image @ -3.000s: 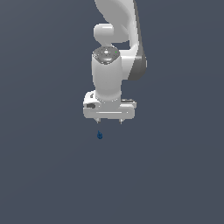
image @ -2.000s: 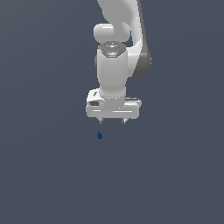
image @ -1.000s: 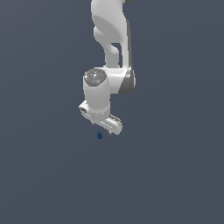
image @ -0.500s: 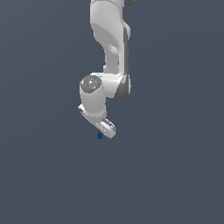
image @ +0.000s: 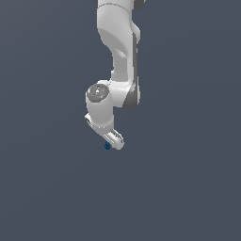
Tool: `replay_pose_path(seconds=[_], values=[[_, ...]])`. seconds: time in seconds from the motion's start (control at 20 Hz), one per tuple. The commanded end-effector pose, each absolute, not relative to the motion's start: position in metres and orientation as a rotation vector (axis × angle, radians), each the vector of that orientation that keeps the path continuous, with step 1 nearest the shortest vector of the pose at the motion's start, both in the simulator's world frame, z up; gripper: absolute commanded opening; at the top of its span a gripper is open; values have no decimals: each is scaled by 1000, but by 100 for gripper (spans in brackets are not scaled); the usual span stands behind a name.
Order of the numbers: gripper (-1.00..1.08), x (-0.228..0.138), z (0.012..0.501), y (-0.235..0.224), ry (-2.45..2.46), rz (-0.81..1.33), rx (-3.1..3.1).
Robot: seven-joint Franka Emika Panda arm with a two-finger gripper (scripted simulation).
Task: Pick up the object and move it to a goal position.
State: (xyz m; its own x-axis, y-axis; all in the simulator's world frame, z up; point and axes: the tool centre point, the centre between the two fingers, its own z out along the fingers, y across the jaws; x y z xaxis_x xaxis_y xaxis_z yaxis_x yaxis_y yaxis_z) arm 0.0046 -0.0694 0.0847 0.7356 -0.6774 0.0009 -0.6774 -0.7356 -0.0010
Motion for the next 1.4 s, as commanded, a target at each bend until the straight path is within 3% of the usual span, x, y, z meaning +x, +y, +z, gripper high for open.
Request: replay_pose_path(seconds=[0.0,0.5,0.55,1.35], values=[[100,4,74,-70,1145,0,-2926],[100,4,42,-70,1149,0,-2924],[-100,4,42,-70,1149,0,-2924],[-100,7,54,-72,1149,0,-2924]])
